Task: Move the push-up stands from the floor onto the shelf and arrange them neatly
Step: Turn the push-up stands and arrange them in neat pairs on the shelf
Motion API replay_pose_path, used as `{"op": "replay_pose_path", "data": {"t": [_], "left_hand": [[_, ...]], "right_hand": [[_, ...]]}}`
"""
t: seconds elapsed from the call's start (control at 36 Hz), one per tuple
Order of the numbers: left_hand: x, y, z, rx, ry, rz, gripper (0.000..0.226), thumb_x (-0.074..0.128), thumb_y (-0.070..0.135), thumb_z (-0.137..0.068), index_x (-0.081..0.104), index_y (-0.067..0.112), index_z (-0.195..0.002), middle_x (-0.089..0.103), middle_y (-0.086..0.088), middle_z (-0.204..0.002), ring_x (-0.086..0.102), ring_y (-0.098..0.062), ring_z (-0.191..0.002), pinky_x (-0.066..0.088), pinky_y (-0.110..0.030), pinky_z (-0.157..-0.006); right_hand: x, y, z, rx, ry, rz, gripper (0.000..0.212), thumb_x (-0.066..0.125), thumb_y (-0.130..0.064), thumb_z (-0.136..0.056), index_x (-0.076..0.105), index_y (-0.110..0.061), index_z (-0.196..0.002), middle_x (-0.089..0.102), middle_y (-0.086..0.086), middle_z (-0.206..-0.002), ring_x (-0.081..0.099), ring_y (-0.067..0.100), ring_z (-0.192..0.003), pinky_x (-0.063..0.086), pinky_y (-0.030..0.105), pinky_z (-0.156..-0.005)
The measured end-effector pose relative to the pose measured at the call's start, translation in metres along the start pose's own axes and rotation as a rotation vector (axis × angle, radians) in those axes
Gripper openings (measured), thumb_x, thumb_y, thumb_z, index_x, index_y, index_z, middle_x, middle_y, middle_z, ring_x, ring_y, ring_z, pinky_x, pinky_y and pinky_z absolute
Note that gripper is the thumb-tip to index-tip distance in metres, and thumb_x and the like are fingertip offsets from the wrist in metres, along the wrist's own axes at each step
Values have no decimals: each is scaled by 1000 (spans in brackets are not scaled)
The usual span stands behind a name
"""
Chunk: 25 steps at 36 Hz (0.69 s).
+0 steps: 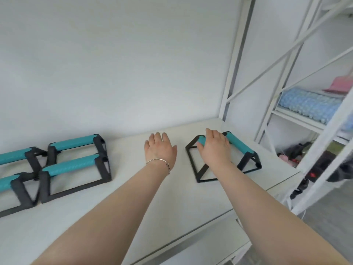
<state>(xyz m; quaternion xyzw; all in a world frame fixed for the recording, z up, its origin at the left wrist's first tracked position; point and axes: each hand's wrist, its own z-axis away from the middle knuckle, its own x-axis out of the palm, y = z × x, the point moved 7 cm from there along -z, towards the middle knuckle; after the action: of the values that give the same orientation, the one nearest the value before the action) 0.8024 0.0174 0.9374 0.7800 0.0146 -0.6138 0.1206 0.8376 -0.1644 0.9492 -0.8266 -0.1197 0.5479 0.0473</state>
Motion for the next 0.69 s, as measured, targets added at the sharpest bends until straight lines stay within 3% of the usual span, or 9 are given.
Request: {"op": "replay_pose_path", "data": {"t": [0.22,0.33,0.5,0.61,0.69], "left_hand": [[30,113,-30,-32,-13,90,61,35,48,-96,31,9,-142,39,-11,-141,34,-30,-130,34,-40,-105],[47,148,-39,-92,-73,152,56,38,50,-95,41,8,-131,46,-11,-130,41,-31,-121,40,-39,-96],[61,164,-47,-196,-144,202,41,56,36,-90,49,6,-117,43,-12,-121,48,-32,-105,47,-36,-84],[65,157,-46,-312,-161,280,37,56,26,-88,47,4,-116,42,-11,-116,51,-29,-80,43,-33,-68],[69,152,-46,-366,-173,315,36,56,23,-87,46,5,-117,50,-10,-109,50,-26,-79,43,-32,-67]], "right_hand": [[-3,116,-41,44,10,-34,53,52,-42,-93,46,-9,-135,54,11,-131,48,31,-121,36,42,-106],[6,148,-54,46,-48,-13,50,49,-46,-94,47,-11,-129,54,10,-127,50,30,-115,41,41,-93],[30,167,-67,30,-233,-118,59,52,-54,-91,43,-11,-129,53,11,-119,55,32,-104,49,39,-78],[41,165,-75,17,-303,-162,55,57,-54,-89,46,-7,-118,59,12,-107,60,32,-95,43,34,-68],[47,167,-79,41,-348,-138,49,59,-49,-90,47,-6,-111,60,12,-101,61,33,-92,40,33,-65]]}}
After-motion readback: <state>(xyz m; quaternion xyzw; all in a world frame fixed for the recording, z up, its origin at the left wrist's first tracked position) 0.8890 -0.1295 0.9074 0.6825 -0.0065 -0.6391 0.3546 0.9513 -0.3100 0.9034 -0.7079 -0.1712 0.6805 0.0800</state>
